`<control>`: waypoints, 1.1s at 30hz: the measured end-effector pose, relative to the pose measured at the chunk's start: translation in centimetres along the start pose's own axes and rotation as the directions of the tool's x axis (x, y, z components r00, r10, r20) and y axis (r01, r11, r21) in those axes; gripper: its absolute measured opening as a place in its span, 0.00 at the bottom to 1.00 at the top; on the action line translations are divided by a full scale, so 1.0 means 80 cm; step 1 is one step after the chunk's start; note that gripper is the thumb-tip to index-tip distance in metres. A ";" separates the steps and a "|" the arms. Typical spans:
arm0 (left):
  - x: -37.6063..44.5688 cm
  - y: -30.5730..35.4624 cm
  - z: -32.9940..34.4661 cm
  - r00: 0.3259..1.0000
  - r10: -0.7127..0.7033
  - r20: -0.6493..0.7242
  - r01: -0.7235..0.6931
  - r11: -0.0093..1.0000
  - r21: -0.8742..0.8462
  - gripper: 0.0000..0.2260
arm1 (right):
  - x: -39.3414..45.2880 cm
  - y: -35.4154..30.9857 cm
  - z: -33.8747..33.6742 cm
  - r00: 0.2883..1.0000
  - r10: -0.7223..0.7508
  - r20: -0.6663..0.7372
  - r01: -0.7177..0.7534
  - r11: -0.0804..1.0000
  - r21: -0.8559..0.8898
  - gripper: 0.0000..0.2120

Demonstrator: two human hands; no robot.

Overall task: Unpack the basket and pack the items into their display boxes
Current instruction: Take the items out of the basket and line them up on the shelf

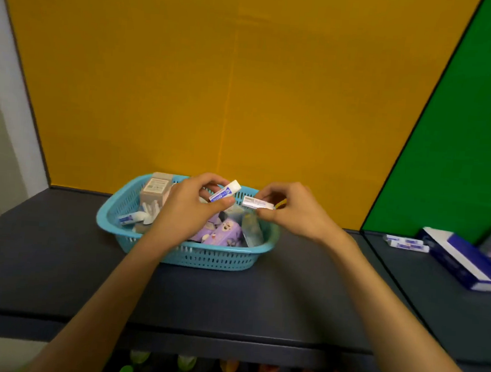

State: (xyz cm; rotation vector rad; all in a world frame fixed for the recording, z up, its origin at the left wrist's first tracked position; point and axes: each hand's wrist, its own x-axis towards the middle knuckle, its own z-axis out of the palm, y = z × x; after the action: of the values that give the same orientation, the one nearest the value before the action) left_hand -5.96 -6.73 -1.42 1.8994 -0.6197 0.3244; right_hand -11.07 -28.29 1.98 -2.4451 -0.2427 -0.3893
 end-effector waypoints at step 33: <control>-0.044 0.192 0.508 0.904 -0.108 0.414 -0.033 0.947 0.321 0.08 | -0.317 0.386 -0.297 0.982 0.190 0.001 -0.190 0.982 -0.024 0.09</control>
State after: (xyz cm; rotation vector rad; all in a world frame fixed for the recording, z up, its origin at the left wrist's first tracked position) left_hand -19.82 -47.59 -7.59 2.3214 -0.8586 -0.0292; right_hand -31.82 -69.08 -6.29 -2.4662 -0.0055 -0.3054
